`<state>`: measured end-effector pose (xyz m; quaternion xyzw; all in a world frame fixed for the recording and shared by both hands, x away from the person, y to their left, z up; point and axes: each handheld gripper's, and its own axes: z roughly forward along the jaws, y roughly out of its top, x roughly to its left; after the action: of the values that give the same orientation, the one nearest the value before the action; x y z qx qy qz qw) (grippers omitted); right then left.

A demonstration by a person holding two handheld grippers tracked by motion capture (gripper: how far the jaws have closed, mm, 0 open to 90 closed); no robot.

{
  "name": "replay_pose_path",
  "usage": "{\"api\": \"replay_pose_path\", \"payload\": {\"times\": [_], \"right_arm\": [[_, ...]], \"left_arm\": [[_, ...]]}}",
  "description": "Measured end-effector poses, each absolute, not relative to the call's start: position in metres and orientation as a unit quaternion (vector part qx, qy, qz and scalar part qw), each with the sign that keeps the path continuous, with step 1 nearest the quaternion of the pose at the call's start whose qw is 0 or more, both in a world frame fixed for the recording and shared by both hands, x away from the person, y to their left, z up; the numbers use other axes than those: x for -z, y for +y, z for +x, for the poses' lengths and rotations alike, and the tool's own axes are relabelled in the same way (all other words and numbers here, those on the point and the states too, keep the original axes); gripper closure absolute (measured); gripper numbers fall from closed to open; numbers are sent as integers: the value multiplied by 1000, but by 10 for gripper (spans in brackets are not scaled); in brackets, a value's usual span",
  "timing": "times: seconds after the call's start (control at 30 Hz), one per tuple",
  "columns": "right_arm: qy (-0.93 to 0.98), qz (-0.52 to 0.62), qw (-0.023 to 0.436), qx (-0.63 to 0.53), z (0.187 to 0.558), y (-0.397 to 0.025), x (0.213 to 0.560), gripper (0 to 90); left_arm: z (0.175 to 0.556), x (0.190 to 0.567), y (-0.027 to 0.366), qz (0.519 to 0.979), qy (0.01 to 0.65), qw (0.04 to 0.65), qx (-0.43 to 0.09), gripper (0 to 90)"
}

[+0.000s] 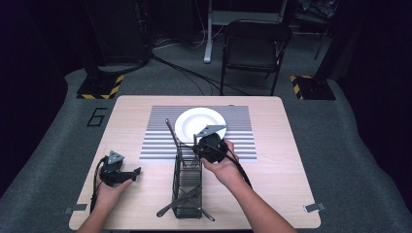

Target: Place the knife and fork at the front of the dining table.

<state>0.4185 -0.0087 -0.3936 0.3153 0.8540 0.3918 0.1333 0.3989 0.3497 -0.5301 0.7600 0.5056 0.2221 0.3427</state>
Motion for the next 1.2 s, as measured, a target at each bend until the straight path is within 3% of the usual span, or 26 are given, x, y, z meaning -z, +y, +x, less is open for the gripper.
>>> {"api": "replay_pose_path", "payload": {"times": [0.57,1.2], "right_arm": [[864,317,139,-364,421,1,404,871],[865,319,97,-376,420,-6,380,873]], "left_arm": [[399,530,350,760,506,343,-222,127],[399,529,350,763,506,338,-218,127]]}}
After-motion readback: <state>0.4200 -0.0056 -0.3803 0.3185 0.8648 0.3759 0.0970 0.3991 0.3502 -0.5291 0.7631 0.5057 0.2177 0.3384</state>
